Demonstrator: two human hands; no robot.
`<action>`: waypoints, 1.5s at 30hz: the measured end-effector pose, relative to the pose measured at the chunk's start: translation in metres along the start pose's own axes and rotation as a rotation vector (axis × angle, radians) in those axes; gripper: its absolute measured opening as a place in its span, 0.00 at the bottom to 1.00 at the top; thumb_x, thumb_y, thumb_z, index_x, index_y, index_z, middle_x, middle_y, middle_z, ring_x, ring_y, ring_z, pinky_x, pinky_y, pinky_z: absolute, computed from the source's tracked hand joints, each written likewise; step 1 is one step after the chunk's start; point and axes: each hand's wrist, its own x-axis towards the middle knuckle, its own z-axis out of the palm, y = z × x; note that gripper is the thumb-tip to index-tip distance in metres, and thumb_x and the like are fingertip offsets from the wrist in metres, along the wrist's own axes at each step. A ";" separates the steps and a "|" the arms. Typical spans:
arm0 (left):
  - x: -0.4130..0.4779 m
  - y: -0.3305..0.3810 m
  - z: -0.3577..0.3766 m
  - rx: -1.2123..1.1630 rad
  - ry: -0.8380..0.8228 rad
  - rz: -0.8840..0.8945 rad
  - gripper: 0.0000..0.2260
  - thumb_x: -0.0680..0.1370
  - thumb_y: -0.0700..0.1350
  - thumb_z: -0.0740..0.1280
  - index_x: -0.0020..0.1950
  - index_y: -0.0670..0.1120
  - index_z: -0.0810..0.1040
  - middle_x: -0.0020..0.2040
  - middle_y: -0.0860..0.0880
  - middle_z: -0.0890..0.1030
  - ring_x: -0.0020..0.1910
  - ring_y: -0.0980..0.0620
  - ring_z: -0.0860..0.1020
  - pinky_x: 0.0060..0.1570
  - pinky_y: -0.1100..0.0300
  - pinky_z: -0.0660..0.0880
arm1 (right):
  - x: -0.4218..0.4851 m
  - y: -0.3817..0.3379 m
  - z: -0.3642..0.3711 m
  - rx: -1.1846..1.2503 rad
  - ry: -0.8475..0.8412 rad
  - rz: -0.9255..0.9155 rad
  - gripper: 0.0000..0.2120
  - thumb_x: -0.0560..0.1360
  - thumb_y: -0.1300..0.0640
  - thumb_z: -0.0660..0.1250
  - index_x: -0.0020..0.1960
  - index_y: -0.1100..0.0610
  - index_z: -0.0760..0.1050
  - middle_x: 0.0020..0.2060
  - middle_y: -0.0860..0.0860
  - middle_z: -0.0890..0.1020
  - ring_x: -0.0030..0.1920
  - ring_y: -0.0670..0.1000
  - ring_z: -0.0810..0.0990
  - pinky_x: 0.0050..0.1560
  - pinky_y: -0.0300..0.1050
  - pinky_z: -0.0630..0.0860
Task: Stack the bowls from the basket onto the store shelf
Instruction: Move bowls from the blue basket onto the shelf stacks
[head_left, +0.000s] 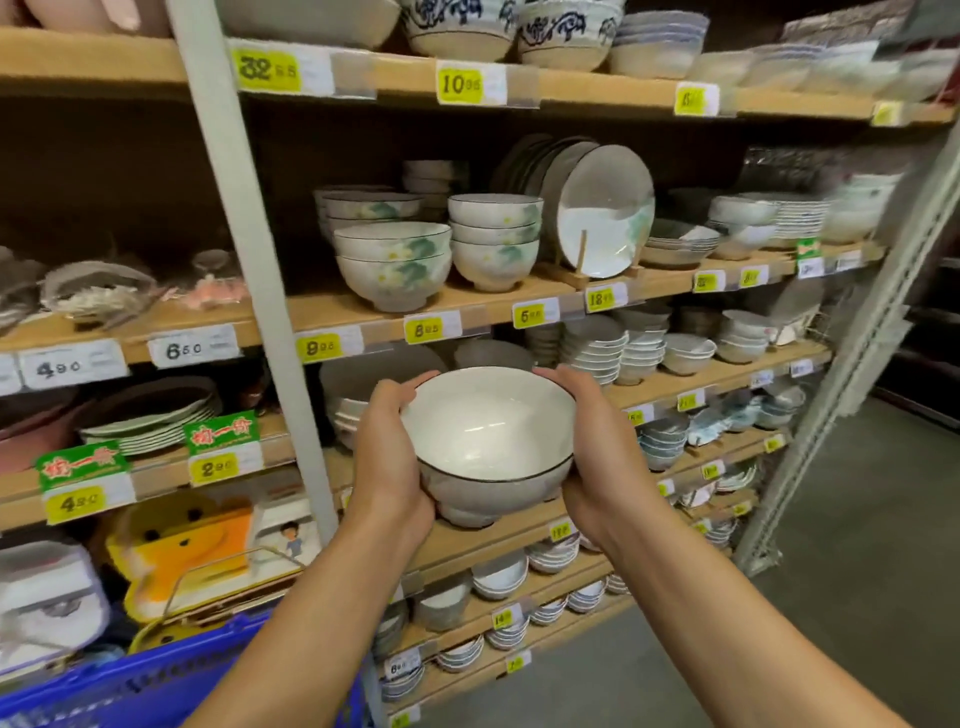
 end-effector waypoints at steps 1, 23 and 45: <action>0.000 -0.002 0.011 0.005 -0.007 -0.006 0.17 0.76 0.47 0.57 0.58 0.44 0.81 0.48 0.46 0.85 0.48 0.43 0.81 0.45 0.52 0.76 | 0.004 -0.005 -0.010 0.005 0.000 0.007 0.13 0.77 0.49 0.61 0.41 0.51 0.82 0.36 0.48 0.86 0.35 0.47 0.83 0.31 0.40 0.74; 0.144 0.012 0.141 -0.025 -0.091 0.083 0.16 0.75 0.46 0.56 0.51 0.45 0.83 0.47 0.45 0.86 0.46 0.45 0.82 0.44 0.55 0.78 | 0.174 -0.067 -0.047 0.107 -0.013 -0.176 0.24 0.72 0.43 0.65 0.65 0.50 0.72 0.59 0.53 0.80 0.59 0.53 0.79 0.56 0.52 0.77; 0.182 0.026 0.188 0.064 -0.099 0.269 0.14 0.72 0.48 0.62 0.54 0.48 0.80 0.42 0.49 0.85 0.41 0.51 0.83 0.45 0.54 0.75 | 0.286 -0.096 -0.044 0.387 -0.282 -0.028 0.27 0.61 0.52 0.62 0.60 0.50 0.77 0.49 0.57 0.82 0.44 0.57 0.82 0.36 0.49 0.80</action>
